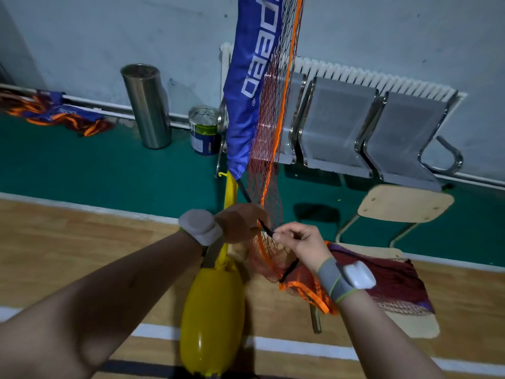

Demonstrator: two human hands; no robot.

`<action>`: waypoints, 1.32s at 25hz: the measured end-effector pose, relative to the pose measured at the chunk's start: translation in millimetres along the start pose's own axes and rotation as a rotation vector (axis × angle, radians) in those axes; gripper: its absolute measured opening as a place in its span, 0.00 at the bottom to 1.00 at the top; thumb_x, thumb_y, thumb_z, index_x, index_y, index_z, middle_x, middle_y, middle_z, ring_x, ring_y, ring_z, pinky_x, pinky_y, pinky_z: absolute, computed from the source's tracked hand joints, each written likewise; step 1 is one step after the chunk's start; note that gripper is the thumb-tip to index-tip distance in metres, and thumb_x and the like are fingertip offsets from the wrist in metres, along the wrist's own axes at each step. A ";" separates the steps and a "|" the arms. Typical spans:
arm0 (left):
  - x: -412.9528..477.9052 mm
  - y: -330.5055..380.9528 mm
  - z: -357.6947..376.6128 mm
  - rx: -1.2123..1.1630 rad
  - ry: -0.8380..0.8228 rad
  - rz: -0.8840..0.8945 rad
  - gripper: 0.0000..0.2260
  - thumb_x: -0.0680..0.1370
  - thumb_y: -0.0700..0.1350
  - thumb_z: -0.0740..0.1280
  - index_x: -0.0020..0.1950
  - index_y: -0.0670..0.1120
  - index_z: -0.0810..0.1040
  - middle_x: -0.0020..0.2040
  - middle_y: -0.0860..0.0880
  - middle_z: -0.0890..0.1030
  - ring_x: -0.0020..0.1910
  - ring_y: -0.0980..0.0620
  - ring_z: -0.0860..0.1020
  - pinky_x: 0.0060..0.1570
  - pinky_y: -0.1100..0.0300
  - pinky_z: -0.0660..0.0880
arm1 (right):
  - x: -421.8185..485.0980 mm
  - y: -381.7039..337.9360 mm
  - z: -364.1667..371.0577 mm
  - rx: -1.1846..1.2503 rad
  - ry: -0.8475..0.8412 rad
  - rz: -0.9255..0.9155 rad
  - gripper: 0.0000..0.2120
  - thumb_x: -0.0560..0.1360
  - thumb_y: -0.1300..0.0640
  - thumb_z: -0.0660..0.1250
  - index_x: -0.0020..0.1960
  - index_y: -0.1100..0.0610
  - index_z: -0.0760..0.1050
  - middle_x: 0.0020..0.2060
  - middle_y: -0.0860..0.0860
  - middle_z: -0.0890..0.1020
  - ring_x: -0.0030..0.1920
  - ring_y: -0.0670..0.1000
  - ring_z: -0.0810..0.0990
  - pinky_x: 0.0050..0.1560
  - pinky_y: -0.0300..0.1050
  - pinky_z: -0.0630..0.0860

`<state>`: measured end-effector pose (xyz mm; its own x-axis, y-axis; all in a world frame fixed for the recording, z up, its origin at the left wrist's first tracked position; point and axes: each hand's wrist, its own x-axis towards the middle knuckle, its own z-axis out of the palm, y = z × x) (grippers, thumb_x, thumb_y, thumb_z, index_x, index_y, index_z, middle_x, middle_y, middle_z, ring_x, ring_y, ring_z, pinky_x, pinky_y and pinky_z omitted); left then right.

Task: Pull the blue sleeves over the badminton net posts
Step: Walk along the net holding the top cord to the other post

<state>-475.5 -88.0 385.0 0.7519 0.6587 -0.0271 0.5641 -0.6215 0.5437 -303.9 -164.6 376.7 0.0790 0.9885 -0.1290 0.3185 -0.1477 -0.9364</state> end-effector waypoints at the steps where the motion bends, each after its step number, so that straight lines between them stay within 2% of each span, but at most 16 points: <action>1: 1.0 5.2 1.4 -0.016 0.000 -0.018 0.10 0.75 0.38 0.65 0.56 0.41 0.79 0.57 0.42 0.78 0.59 0.43 0.76 0.61 0.51 0.70 | 1.4 0.3 -3.2 -0.014 -0.011 0.004 0.04 0.70 0.67 0.70 0.41 0.60 0.79 0.30 0.52 0.69 0.27 0.39 0.68 0.34 0.30 0.64; 3: -0.6 16.9 4.5 -0.035 0.017 -0.040 0.09 0.75 0.39 0.66 0.54 0.40 0.79 0.55 0.40 0.79 0.56 0.43 0.77 0.58 0.51 0.72 | 0.7 2.2 -12.1 -0.043 -0.053 0.011 0.03 0.70 0.67 0.70 0.42 0.61 0.78 0.29 0.52 0.71 0.25 0.38 0.67 0.32 0.30 0.64; 5: -3.1 18.6 4.1 -0.040 0.036 -0.065 0.09 0.74 0.40 0.68 0.52 0.39 0.80 0.52 0.40 0.80 0.53 0.42 0.78 0.56 0.52 0.73 | 0.7 2.4 -17.5 -0.057 -0.098 0.016 0.06 0.70 0.67 0.70 0.38 0.59 0.76 0.29 0.51 0.71 0.24 0.38 0.67 0.31 0.29 0.63; 8: -11.3 21.8 3.8 -0.030 0.093 -0.161 0.09 0.75 0.41 0.67 0.52 0.37 0.79 0.53 0.40 0.79 0.54 0.44 0.76 0.53 0.61 0.68 | -3.9 6.2 -24.5 -0.070 -0.157 -0.010 0.13 0.70 0.67 0.70 0.32 0.55 0.72 0.28 0.51 0.69 0.27 0.40 0.66 0.31 0.30 0.63; 10: -16.1 20.9 5.5 -0.041 0.143 -0.190 0.08 0.75 0.39 0.67 0.50 0.36 0.79 0.52 0.39 0.79 0.52 0.44 0.76 0.46 0.66 0.64 | -7.3 8.0 -28.0 -0.068 -0.177 -0.039 0.13 0.71 0.66 0.70 0.31 0.55 0.72 0.28 0.51 0.69 0.31 0.45 0.66 0.32 0.31 0.63; 12: -20.6 17.1 7.0 -0.042 0.184 -0.210 0.07 0.74 0.37 0.67 0.49 0.35 0.80 0.50 0.38 0.79 0.50 0.43 0.77 0.42 0.67 0.62 | -11.2 6.8 -32.1 -0.082 -0.183 -0.054 0.13 0.72 0.65 0.69 0.31 0.55 0.72 0.28 0.50 0.69 0.31 0.44 0.67 0.31 0.30 0.63; 15: -29.7 11.1 6.6 -0.026 0.224 -0.224 0.06 0.74 0.37 0.67 0.47 0.36 0.80 0.48 0.40 0.79 0.49 0.43 0.77 0.45 0.67 0.64 | -17.0 5.5 -34.5 -0.151 -0.220 -0.040 0.15 0.76 0.62 0.64 0.31 0.55 0.68 0.27 0.48 0.67 0.27 0.40 0.65 0.30 0.31 0.63; 18: -36.7 14.0 3.2 0.001 0.195 -0.182 0.07 0.73 0.38 0.67 0.46 0.35 0.80 0.46 0.39 0.78 0.47 0.42 0.77 0.47 0.60 0.69 | -21.6 3.9 -25.3 -0.257 -0.218 -0.050 0.14 0.79 0.57 0.58 0.34 0.53 0.65 0.30 0.47 0.65 0.33 0.43 0.64 0.37 0.37 0.62; 20: -41.6 15.1 0.5 0.032 0.177 -0.132 0.14 0.71 0.46 0.64 0.43 0.35 0.79 0.43 0.39 0.76 0.44 0.42 0.76 0.46 0.57 0.70 | -24.2 1.3 -16.9 -0.223 -0.161 -0.059 0.15 0.80 0.58 0.56 0.35 0.53 0.64 0.30 0.46 0.64 0.33 0.43 0.63 0.38 0.38 0.63; 22: -44.2 11.6 -3.0 0.071 0.153 -0.073 0.20 0.68 0.52 0.59 0.42 0.35 0.77 0.42 0.44 0.72 0.42 0.43 0.75 0.44 0.62 0.67 | -28.9 -3.5 -9.2 -0.135 -0.115 -0.064 0.14 0.80 0.59 0.56 0.35 0.54 0.64 0.28 0.48 0.65 0.31 0.46 0.65 0.37 0.40 0.64; 23: -44.1 14.0 -5.3 0.089 0.139 -0.070 0.18 0.68 0.51 0.60 0.43 0.36 0.76 0.43 0.46 0.71 0.43 0.43 0.75 0.44 0.63 0.66 | -30.5 -5.1 -7.6 -0.114 -0.104 -0.069 0.14 0.79 0.60 0.57 0.35 0.54 0.65 0.28 0.49 0.65 0.29 0.45 0.64 0.35 0.40 0.64; 25: -46.6 13.4 -11.5 0.126 0.099 -0.079 0.09 0.70 0.41 0.66 0.46 0.36 0.75 0.46 0.45 0.70 0.46 0.41 0.74 0.47 0.55 0.70 | -35.8 -10.4 -2.1 -0.155 -0.076 -0.062 0.13 0.78 0.60 0.60 0.35 0.54 0.67 0.27 0.48 0.64 0.25 0.40 0.63 0.31 0.35 0.62; 27: -51.7 15.3 -11.1 0.107 0.046 -0.024 0.08 0.70 0.35 0.67 0.48 0.36 0.75 0.47 0.44 0.71 0.48 0.40 0.74 0.51 0.49 0.71 | -44.8 -16.6 6.4 -0.182 -0.087 -0.068 0.13 0.77 0.60 0.62 0.34 0.53 0.69 0.27 0.48 0.64 0.24 0.40 0.62 0.30 0.34 0.60; 31: -62.9 34.4 -8.3 0.040 -0.046 0.046 0.13 0.71 0.37 0.65 0.55 0.38 0.76 0.53 0.40 0.73 0.53 0.44 0.74 0.56 0.57 0.68 | -64.2 -24.5 26.7 -0.140 -0.095 -0.095 0.12 0.76 0.61 0.63 0.34 0.54 0.70 0.26 0.50 0.63 0.28 0.44 0.60 0.30 0.38 0.57; 33: -70.7 43.7 -7.5 0.076 -0.015 0.071 0.14 0.70 0.37 0.63 0.54 0.42 0.78 0.54 0.41 0.72 0.56 0.46 0.71 0.60 0.54 0.67 | -75.0 -25.5 33.2 -0.123 -0.071 -0.081 0.11 0.76 0.61 0.64 0.36 0.54 0.71 0.26 0.49 0.63 0.27 0.44 0.60 0.30 0.37 0.58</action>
<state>-506.6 -158.5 417.0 0.7953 0.6062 -0.0033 0.5331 -0.6968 0.4799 -349.3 -233.9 399.4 -0.0173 0.9965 -0.0815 0.4346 -0.0660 -0.8982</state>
